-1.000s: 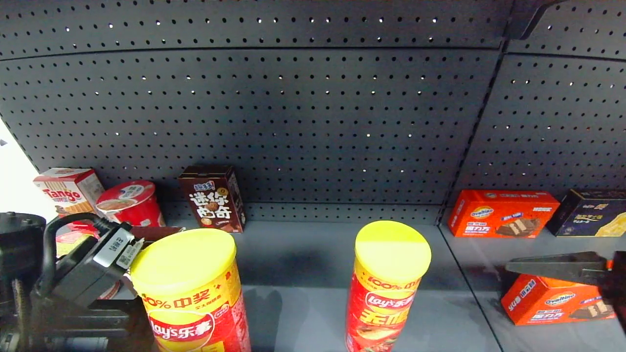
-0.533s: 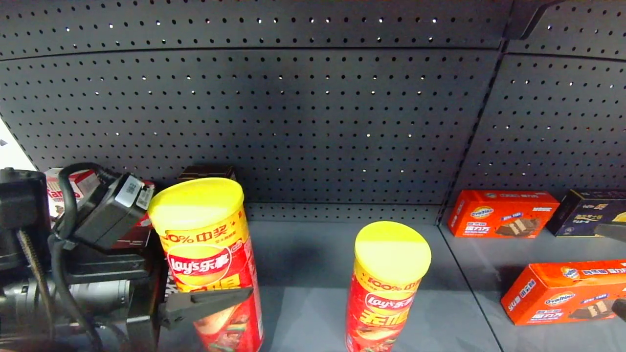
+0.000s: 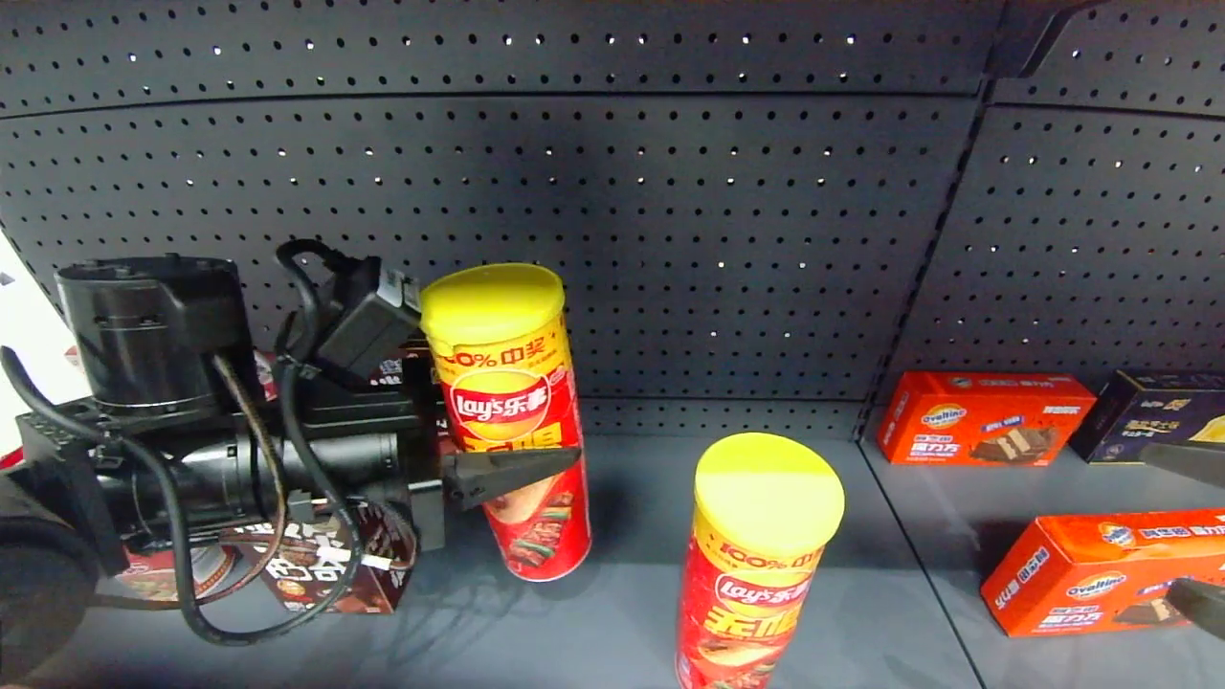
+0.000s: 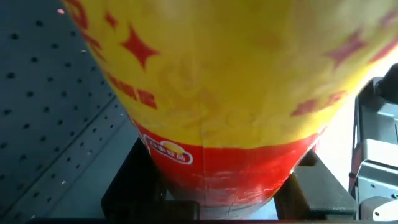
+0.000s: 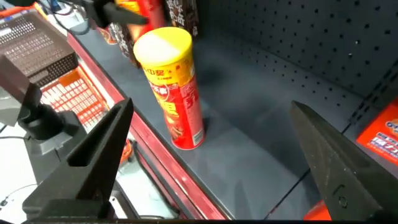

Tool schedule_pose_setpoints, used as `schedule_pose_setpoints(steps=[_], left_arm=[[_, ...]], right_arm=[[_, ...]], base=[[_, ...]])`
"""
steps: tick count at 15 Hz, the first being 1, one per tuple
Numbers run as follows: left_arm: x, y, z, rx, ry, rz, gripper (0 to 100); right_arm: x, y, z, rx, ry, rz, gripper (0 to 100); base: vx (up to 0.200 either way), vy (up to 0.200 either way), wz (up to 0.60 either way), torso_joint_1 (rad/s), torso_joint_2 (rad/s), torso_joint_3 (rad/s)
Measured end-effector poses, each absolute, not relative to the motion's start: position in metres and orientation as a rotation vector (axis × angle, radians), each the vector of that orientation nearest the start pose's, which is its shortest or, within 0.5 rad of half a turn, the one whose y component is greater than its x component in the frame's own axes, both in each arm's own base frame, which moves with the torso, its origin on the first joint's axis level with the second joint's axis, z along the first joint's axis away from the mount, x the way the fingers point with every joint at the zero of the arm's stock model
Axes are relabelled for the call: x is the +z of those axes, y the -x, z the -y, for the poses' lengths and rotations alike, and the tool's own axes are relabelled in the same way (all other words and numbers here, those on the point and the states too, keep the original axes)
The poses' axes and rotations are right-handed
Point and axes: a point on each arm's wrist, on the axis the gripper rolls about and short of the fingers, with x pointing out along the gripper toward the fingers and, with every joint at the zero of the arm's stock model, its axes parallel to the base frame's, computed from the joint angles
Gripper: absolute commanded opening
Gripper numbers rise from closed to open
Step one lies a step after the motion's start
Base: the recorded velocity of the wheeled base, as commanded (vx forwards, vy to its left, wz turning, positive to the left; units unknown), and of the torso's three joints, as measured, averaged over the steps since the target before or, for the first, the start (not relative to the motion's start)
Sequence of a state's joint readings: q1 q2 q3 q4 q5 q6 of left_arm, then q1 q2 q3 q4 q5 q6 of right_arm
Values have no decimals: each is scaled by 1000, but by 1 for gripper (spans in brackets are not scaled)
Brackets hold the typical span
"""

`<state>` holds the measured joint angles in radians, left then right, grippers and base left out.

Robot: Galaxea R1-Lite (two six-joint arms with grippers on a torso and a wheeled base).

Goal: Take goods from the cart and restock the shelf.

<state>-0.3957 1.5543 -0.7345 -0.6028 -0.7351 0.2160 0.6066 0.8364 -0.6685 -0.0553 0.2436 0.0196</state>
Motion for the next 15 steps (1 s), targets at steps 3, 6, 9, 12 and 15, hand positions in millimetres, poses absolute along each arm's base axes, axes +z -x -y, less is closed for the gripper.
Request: schedule_pose_setpoints(steps=[3, 6, 9, 12, 15], left_arm=[[197, -250, 129, -1128, -154, -130, 0], [204, -263, 143, -1124, -133, -140, 0], [205, -278, 153, -1122, -136, -130, 0], [198, -294, 161, -1127, -142, -136, 0], [192, -306, 168, -1130, -145, -137, 0]], right_arm=[[253, -67, -53, 848, -2, -137, 100], [252, -68, -54, 848, -2, -146, 100], [251, -70, -55, 848, -1, -152, 100], [251, -71, -56, 848, -1, -156, 100], [251, -72, -56, 851, -1, -160, 100]], base=[[0, 0, 0, 0, 0, 0], [0, 0, 0, 0, 0, 0], [0, 0, 0, 0, 0, 0], [0, 0, 0, 0, 0, 0], [0, 0, 0, 0, 0, 0]])
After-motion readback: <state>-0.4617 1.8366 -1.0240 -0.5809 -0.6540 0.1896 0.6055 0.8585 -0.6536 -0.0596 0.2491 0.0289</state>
